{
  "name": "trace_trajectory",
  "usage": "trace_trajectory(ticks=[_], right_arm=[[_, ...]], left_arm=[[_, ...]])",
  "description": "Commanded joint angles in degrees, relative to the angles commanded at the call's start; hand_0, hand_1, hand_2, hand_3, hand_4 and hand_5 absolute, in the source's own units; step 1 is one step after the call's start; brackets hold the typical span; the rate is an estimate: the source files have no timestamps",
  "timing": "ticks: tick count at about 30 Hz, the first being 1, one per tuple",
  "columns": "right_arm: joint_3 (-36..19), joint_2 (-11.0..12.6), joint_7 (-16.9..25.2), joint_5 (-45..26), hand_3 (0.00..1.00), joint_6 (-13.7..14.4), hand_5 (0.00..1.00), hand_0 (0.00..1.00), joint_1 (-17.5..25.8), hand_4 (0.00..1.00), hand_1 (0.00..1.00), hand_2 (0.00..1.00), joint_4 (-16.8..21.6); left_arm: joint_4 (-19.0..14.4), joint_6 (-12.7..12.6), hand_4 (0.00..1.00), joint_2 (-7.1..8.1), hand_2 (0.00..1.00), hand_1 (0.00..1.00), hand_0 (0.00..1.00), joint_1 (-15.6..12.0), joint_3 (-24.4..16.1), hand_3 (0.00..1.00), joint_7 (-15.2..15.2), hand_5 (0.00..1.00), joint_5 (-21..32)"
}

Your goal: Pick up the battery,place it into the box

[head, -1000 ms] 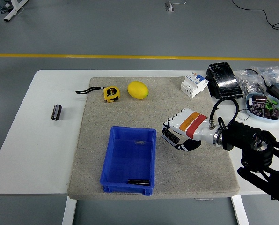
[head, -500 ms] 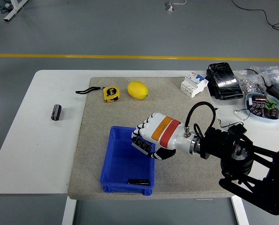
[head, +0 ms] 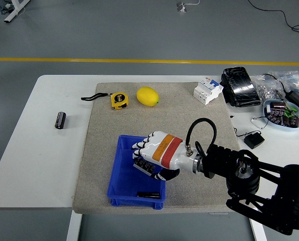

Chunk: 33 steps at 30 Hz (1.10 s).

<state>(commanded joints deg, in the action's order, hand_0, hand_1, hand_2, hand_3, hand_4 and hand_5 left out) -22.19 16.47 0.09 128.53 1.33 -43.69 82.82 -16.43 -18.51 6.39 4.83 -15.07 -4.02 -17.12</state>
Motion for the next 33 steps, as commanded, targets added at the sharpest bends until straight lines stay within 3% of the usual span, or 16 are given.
trace_trajectory(ticks=[1,14,20,24,25,30,31,33], right_arm=[[-0.14,0.03,0.04,-0.1,0.844,0.09,0.242,0.656,0.07,0.899,0.73,0.935,-0.09],[-2.87,0.38,0.16,-0.36,0.889,0.79,0.265,0.676,1.56,0.927,0.738,0.944,-0.52],[-8.81,1.1,0.82,-2.37,0.889,2.29,0.266,0.675,2.83,0.935,0.737,0.942,-0.43],[-15.08,1.63,1.51,-8.37,0.889,4.96,0.266,0.675,3.74,0.935,0.737,0.942,-2.19],[-16.92,1.84,1.95,-10.76,0.885,6.07,0.413,0.703,4.05,0.998,0.75,0.933,-3.05],[-23.18,3.0,6.39,-22.68,0.885,10.15,0.413,0.703,6.19,0.998,0.75,0.933,-6.49],[-24.44,3.4,8.0,-25.29,0.89,10.55,0.599,0.769,7.04,0.998,0.79,0.923,-7.16],[-26.2,4.13,9.99,-30.13,0.89,10.99,0.599,0.769,8.52,0.998,0.79,0.923,-7.67]], left_arm=[[0.0,0.01,0.704,0.0,0.749,0.721,0.711,0.0,-0.05,0.683,-0.04,0.702,-0.09],[0.07,0.0,0.706,-0.1,0.75,0.719,0.711,-0.23,-0.72,0.686,-0.41,0.701,-0.85],[0.12,-0.04,0.706,-0.21,0.748,0.719,0.711,-0.21,-0.9,0.686,-0.48,0.703,-0.9],[0.12,-0.03,0.706,-0.19,0.748,0.719,0.711,-0.26,-0.92,0.686,-0.51,0.703,-0.9],[0.1,-0.03,0.706,-0.18,0.748,0.72,0.711,-0.24,-0.87,0.688,-0.51,0.704,-0.84],[0.1,-0.03,0.706,-0.13,0.748,0.72,0.711,-0.31,-0.88,0.688,-0.61,0.704,-0.92],[0.1,-0.02,0.706,-0.13,0.748,0.719,0.711,-0.33,-0.93,0.688,-0.67,0.701,-1.03],[0.12,-0.01,0.706,-0.16,0.748,0.719,0.711,-0.34,-1.02,0.688,-0.74,0.701,-1.18]])
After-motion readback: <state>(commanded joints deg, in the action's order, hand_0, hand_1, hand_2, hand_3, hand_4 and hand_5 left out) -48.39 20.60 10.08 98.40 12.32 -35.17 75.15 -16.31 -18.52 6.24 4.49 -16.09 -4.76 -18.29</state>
